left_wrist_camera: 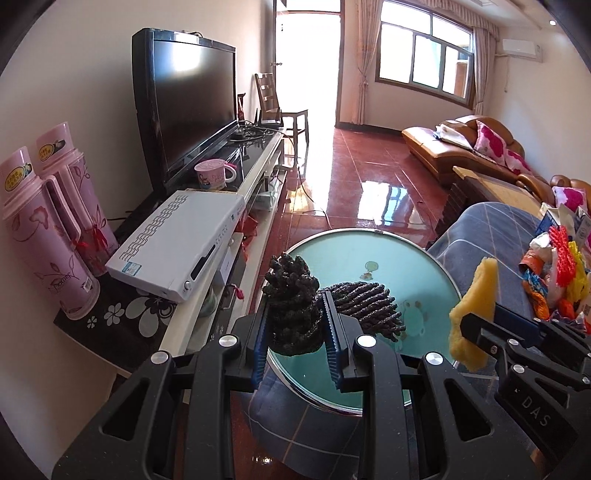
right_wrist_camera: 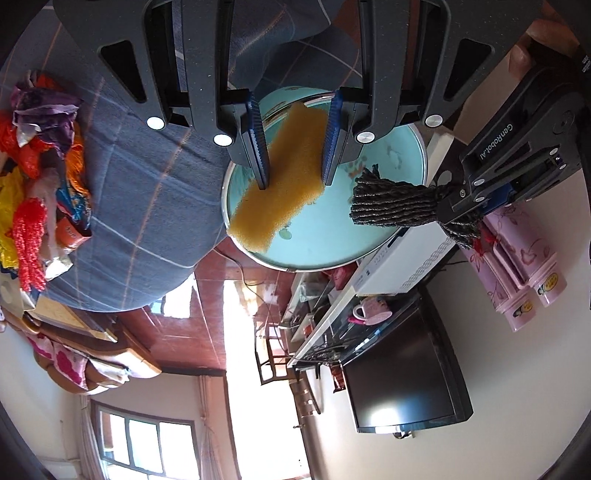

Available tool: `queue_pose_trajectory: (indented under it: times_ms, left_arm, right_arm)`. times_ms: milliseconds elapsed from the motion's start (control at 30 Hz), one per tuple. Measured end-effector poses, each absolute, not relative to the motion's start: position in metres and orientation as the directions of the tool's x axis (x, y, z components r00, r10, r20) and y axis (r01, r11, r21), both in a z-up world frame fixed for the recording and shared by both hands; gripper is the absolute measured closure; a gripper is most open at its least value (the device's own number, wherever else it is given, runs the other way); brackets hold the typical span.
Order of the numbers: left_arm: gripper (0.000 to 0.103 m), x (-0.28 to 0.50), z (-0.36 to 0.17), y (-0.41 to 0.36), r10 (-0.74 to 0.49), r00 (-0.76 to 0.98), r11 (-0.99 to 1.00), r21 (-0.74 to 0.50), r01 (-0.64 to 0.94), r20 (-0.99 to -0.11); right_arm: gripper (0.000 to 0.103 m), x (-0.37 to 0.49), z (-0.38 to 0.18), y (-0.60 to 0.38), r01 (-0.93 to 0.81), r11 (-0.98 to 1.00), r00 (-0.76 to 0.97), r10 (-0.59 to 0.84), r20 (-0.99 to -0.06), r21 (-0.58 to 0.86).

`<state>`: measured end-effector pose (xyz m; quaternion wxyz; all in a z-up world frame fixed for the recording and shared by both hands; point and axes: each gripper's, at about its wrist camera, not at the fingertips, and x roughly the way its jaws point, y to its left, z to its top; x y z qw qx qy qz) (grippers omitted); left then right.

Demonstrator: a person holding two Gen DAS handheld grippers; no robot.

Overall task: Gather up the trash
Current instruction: 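Carry the glove with the left tool while the right tool drops the sponge into the blue bin, then open the left tool to drop the black glove into the blue bin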

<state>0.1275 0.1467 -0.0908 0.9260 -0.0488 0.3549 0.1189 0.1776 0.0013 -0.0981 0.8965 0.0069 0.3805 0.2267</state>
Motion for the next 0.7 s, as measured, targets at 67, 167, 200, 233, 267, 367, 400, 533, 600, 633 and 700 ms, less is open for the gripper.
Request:
queue_pose_trajectory:
  times_ms: [67, 167, 200, 233, 267, 367, 400, 533, 600, 633, 700]
  left_arm:
    - [0.076, 0.13, -0.096, 0.15, 0.188, 0.709, 0.965, -0.007, -0.262, -0.68]
    - [0.076, 0.132, -0.1, 0.154, 0.193, 0.701, 0.963, -0.004, -0.268, -0.687]
    - [0.076, 0.133, -0.101, 0.154, 0.193, 0.699, 0.963, -0.003, -0.269, -0.689]
    - [0.076, 0.134, -0.102, 0.155, 0.192, 0.696, 0.963, -0.004, -0.27, -0.692]
    - [0.076, 0.134, -0.103, 0.155, 0.193, 0.693, 0.962, -0.004, -0.271, -0.695]
    - [0.076, 0.136, -0.105, 0.156, 0.193, 0.688, 0.962, -0.004, -0.274, -0.7]
    - [0.076, 0.137, -0.106, 0.155, 0.193, 0.686, 0.962, -0.003, -0.274, -0.701]
    - [0.076, 0.138, -0.109, 0.153, 0.188, 0.684, 0.964, 0.0, -0.264, -0.704]
    - [0.076, 0.138, -0.109, 0.15, 0.183, 0.685, 0.966, 0.001, -0.257, -0.705]
    - [0.076, 0.139, -0.11, 0.149, 0.182, 0.685, 0.967, 0.003, -0.254, -0.705]
    - [0.075, 0.14, -0.112, 0.145, 0.178, 0.684, 0.97, 0.008, -0.244, -0.707]
  right_arm:
    - [0.073, 0.183, -0.105, 0.007, -0.422, 0.889, 0.583, 0.418, -0.696, 0.181]
    - [0.07, 0.191, -0.115, 0.017, -0.446, 0.876, 0.546, 0.428, -0.72, 0.183]
    - [0.069, 0.192, -0.117, 0.02, -0.456, 0.872, 0.534, 0.43, -0.728, 0.181]
    - [0.065, 0.193, -0.12, 0.022, -0.463, 0.868, 0.525, 0.431, -0.734, 0.179]
    - [0.064, 0.194, -0.122, 0.023, -0.464, 0.868, 0.521, 0.43, -0.737, 0.178]
    - [0.059, 0.194, -0.125, 0.021, -0.46, 0.869, 0.529, 0.432, -0.731, 0.18]
    - [0.057, 0.193, -0.125, 0.02, -0.461, 0.868, 0.531, 0.437, -0.726, 0.185]
    - [0.056, 0.191, -0.121, 0.009, -0.423, 0.889, 0.564, 0.41, -0.717, 0.176]
    - [0.056, 0.189, -0.119, -0.001, -0.391, 0.903, 0.585, 0.394, -0.709, 0.179]
    - [0.056, 0.188, -0.117, -0.005, -0.378, 0.908, 0.594, 0.388, -0.705, 0.181]
    - [0.056, 0.184, -0.115, -0.016, -0.342, 0.924, 0.621, 0.359, -0.697, 0.171]
